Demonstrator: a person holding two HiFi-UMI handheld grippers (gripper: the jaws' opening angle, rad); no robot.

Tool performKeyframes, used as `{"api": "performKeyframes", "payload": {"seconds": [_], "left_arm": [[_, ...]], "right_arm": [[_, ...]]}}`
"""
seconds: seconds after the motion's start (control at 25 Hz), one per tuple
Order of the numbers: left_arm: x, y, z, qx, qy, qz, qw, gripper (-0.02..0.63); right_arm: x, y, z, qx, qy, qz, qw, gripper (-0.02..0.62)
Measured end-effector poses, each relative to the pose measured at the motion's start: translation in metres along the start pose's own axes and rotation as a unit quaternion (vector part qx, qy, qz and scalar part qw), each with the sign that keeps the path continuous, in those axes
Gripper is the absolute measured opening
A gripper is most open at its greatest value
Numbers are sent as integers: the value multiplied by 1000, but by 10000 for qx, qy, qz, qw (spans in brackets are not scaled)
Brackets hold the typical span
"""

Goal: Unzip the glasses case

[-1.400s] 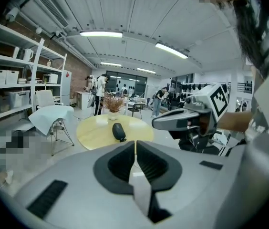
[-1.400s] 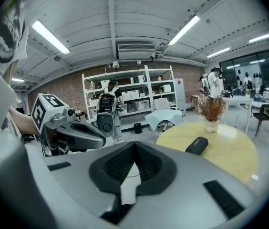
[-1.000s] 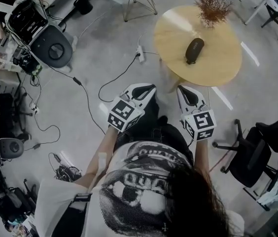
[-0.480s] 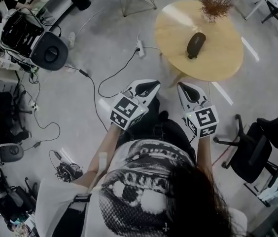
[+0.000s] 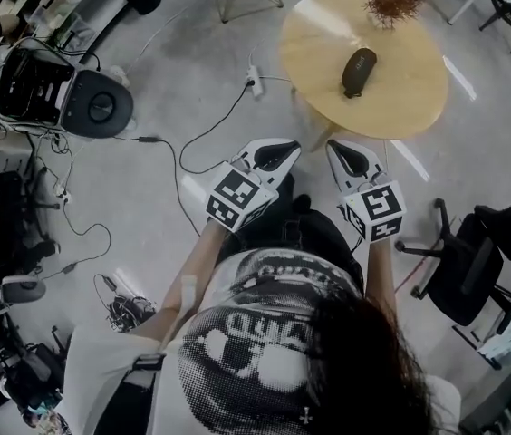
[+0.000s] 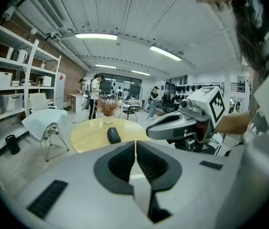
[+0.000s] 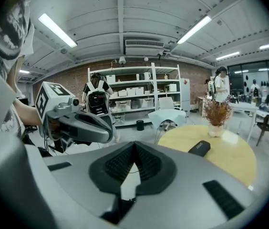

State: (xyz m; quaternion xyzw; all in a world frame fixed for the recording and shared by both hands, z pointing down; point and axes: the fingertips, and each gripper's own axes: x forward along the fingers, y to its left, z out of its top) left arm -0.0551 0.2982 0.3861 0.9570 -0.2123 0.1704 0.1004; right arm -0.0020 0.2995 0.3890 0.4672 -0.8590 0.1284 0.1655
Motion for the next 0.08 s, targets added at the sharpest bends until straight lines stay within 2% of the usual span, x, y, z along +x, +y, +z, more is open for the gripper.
{"api": "performKeyframes", "payload": {"seconds": [0.08], "left_arm": [[3,2,2,11,-4,-20,10000,17]], "right_arm": [[3,-3,2,-17,3,5,10000,-2]]}}
